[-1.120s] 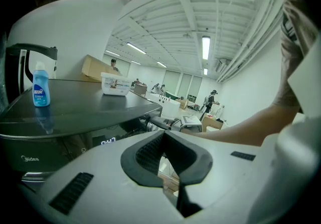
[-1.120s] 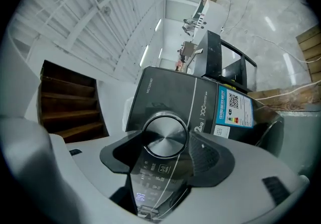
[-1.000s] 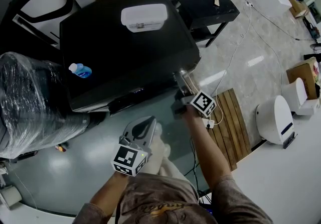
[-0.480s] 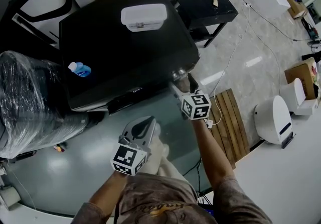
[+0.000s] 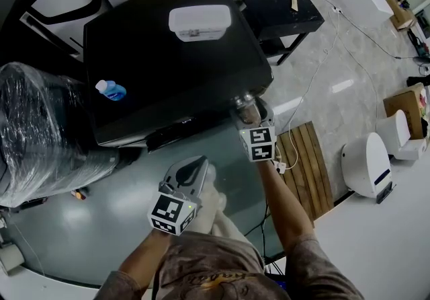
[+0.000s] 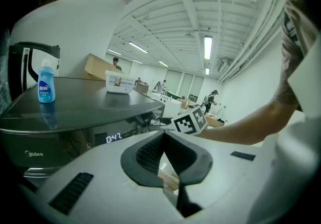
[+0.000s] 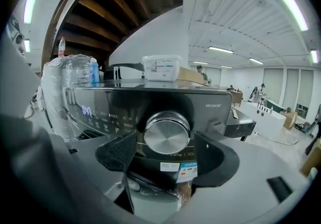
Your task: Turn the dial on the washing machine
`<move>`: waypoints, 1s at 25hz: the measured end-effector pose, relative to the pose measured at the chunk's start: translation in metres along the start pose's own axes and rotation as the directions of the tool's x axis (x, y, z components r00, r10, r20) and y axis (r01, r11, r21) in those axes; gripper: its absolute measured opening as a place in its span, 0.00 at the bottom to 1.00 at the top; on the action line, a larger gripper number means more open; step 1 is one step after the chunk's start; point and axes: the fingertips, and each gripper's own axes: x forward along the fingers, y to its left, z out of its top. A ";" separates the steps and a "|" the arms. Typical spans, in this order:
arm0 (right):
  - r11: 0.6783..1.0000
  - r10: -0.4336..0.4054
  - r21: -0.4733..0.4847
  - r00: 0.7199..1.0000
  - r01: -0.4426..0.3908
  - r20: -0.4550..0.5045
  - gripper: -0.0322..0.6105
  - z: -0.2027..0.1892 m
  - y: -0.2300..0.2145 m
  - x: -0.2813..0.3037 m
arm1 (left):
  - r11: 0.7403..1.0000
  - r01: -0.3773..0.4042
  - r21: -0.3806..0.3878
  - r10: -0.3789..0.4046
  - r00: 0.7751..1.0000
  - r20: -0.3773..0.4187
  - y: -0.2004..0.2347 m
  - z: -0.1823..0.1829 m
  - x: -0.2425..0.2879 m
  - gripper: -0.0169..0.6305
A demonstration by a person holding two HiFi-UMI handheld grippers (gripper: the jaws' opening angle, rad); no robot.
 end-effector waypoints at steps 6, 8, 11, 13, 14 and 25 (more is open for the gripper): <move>1.000 0.008 0.028 1.000 -0.008 -0.011 0.48 0.005 0.000 -0.001 | 1.000 -0.006 -0.003 0.006 1.000 -0.002 0.000 0.001 0.000 0.03; 1.000 0.007 0.022 1.000 -0.006 -0.013 0.47 0.005 0.001 -0.001 | 1.000 -0.007 -0.001 0.007 1.000 -0.001 0.000 0.000 0.001 0.03; 0.999 0.011 0.036 1.000 -0.011 -0.009 0.47 0.005 -0.001 -0.001 | 1.000 -0.008 -0.001 0.008 1.000 -0.001 0.000 0.001 0.001 0.03; 0.996 0.022 0.083 1.000 -0.022 0.003 0.47 0.005 -0.002 -0.001 | 1.000 -0.007 0.000 0.007 1.000 -0.004 -0.001 0.001 0.001 0.03; 0.993 0.030 0.115 1.000 -0.031 0.009 0.47 0.004 -0.002 -0.001 | 1.000 -0.007 0.001 0.007 1.000 -0.005 -0.002 0.000 0.001 0.03; 0.855 0.112 0.497 0.988 -0.150 0.105 0.47 0.000 -0.005 0.000 | 1.000 -0.001 0.006 0.001 1.000 -0.003 -0.005 0.001 0.003 0.03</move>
